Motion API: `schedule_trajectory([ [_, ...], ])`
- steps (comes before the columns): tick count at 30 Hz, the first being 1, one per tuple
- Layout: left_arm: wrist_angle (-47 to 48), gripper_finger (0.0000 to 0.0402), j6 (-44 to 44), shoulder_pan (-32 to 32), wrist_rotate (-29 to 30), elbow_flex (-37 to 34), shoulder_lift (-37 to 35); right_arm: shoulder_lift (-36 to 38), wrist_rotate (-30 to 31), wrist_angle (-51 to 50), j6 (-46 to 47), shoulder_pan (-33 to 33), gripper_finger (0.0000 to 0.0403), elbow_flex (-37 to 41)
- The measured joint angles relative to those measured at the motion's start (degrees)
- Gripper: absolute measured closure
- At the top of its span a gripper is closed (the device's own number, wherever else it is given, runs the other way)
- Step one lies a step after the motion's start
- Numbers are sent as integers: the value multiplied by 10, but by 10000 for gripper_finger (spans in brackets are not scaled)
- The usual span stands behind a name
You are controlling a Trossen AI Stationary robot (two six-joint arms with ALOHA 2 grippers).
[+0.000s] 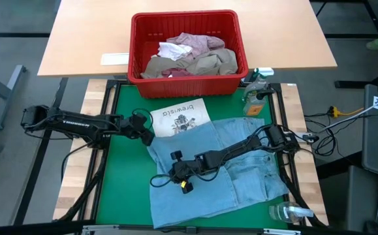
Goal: Fold laundry
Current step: Fold the light blue pants
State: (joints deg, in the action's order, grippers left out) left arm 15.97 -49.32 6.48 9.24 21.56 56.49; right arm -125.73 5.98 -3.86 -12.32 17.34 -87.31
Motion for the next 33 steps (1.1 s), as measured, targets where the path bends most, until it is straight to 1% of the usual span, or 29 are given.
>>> schedule_trajectory([
  [2, 1, 275, 16, 0, -9, 7, 0, 13, 3, 0, 0, 0, 278, 0],
  [4, 0, 280, 40, 0, -12, 21, 0, 30, 5, -1, 0, 0, 270, 0],
  [7, 15, 289, 66, -2, -16, 51, 0, 57, 5, -20, -1, -1, 269, -1],
  [11, 32, 300, 76, -21, -53, 84, 0, 95, 9, -79, -17, -6, 275, 0],
  [14, 32, 308, 45, -54, -74, 92, 0, 123, 7, -103, -29, -25, 279, 0],
  [19, 50, 319, -12, -128, -72, 92, 1, 137, -2, -96, -24, -69, 281, 0],
  [20, 53, 321, -26, -141, -71, 92, 2, 137, -16, -97, -10, -77, 281, 0],
  [23, 50, 325, -59, -177, -70, 92, 2, 129, -86, -89, 38, -86, 281, -1],
  [25, 46, 325, -77, -199, -70, 92, 2, 119, -118, -87, 44, -84, 281, -1],
  [27, 40, 323, -102, -221, -61, 92, 4, 108, -120, -82, 43, -82, 281, 0],
  [30, 26, 320, -132, -256, -33, 92, 16, 98, -116, -82, 43, -80, 281, 0],
  [33, -10, 318, -133, -285, -21, 92, 40, 94, -98, -84, 43, -84, 281, 0],
])
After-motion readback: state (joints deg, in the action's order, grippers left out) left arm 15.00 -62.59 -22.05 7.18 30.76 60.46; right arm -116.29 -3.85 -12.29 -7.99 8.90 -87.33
